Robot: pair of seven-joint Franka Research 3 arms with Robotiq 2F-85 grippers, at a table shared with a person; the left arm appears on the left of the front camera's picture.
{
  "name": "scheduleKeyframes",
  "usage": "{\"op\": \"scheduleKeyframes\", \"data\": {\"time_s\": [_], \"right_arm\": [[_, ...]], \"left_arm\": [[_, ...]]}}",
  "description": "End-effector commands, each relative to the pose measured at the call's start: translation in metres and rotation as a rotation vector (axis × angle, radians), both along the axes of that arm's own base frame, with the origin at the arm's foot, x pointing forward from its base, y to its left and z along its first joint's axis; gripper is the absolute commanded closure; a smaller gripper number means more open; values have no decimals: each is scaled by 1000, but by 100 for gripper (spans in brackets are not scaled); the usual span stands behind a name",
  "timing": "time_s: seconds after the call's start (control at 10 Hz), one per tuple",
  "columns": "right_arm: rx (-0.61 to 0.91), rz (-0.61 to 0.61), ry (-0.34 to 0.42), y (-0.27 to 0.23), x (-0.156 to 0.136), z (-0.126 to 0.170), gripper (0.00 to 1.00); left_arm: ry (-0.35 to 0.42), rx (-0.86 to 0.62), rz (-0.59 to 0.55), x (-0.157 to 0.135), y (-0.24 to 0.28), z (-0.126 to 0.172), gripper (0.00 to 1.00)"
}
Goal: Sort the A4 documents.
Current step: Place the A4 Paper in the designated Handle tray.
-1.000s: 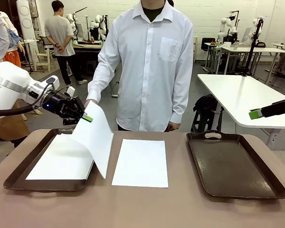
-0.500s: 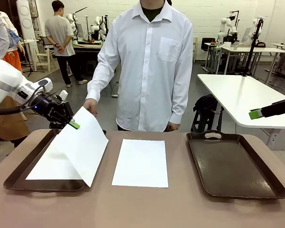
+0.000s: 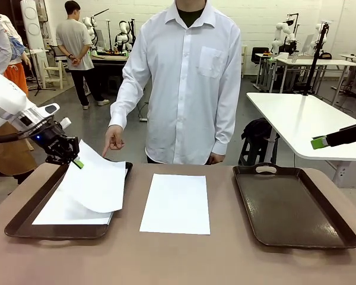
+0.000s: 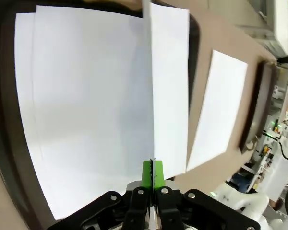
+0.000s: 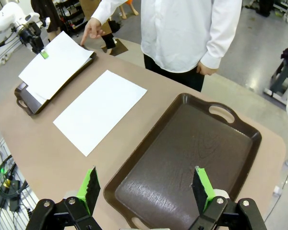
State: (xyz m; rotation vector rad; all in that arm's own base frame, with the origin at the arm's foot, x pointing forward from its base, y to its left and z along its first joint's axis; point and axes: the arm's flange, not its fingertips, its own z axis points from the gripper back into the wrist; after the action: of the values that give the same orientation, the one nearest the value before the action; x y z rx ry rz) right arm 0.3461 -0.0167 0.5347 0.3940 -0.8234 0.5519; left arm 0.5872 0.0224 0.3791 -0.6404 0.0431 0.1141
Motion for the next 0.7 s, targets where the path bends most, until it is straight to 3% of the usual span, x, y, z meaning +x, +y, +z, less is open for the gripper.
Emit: {"op": "scheduleKeyframes", "data": {"time_s": [0.0, 0.6], "right_arm": [[16, 8, 4, 0, 2, -2, 0], [16, 8, 4, 0, 2, -2, 0]], "left_arm": [[27, 42, -12, 7, -10, -7, 99], [84, 120, -56, 10, 13, -8, 99]]}}
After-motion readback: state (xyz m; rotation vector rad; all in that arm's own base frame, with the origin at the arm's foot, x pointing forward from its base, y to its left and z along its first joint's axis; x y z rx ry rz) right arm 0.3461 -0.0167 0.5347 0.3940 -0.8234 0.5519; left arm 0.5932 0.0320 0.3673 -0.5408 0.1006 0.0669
